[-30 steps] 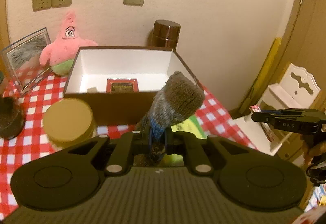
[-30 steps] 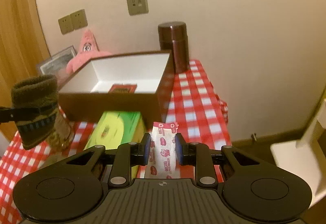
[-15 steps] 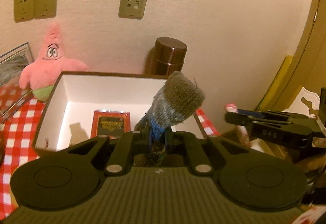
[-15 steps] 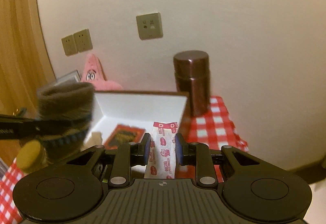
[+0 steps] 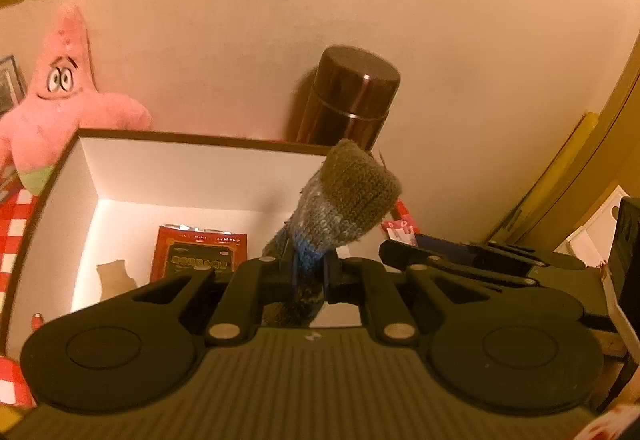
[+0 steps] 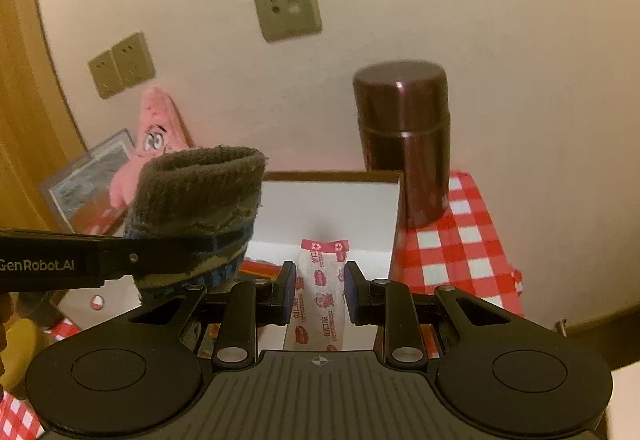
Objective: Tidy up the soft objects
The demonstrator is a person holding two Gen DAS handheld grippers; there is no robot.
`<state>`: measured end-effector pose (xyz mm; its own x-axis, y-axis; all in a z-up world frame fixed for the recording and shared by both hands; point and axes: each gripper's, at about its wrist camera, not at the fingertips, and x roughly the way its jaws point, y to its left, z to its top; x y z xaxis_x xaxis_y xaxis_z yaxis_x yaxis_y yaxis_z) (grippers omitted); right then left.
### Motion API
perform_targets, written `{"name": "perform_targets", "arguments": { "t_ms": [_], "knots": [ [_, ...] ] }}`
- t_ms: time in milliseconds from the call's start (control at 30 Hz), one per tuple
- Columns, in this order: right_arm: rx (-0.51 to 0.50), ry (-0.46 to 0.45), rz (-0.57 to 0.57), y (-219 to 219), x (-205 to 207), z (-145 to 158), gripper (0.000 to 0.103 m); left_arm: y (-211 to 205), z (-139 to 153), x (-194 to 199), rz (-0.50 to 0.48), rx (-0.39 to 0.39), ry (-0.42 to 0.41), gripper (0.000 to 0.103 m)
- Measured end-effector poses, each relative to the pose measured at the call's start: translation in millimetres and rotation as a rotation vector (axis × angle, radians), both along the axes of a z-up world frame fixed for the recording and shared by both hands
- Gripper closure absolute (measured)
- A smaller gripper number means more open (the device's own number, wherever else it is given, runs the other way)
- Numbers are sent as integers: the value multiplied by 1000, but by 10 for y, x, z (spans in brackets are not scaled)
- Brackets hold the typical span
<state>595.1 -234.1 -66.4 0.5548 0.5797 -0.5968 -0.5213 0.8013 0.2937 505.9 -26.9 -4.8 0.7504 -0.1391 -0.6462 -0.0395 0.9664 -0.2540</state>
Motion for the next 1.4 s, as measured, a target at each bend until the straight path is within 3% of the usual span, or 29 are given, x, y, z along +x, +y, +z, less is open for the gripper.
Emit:
{"name": "perform_targets", "arguments": {
  "t_ms": [200, 267, 367, 633, 967, 1400],
  "knots": [
    [-15, 16, -1, 23, 120, -166, 76, 7, -234, 254, -13, -29, 58, 89],
    [-25, 14, -1, 42, 145, -190, 62, 13, -298, 295, -18, -41, 73, 84],
    [-8, 5, 13, 41, 119, -195, 50, 31, -356, 315, -17, -44, 85, 73],
    [-33, -19, 32, 16, -29, -113, 47, 125, -329, 200, -15, -7, 91, 69],
    [-4, -31, 21, -186, -408, 99, 37, 199, -174, -205, -1, 31, 88, 66],
    [50, -21, 1, -567, -1118, 403, 33, 260, 152, -1127, 57, 51, 68, 63]
  ]
}}
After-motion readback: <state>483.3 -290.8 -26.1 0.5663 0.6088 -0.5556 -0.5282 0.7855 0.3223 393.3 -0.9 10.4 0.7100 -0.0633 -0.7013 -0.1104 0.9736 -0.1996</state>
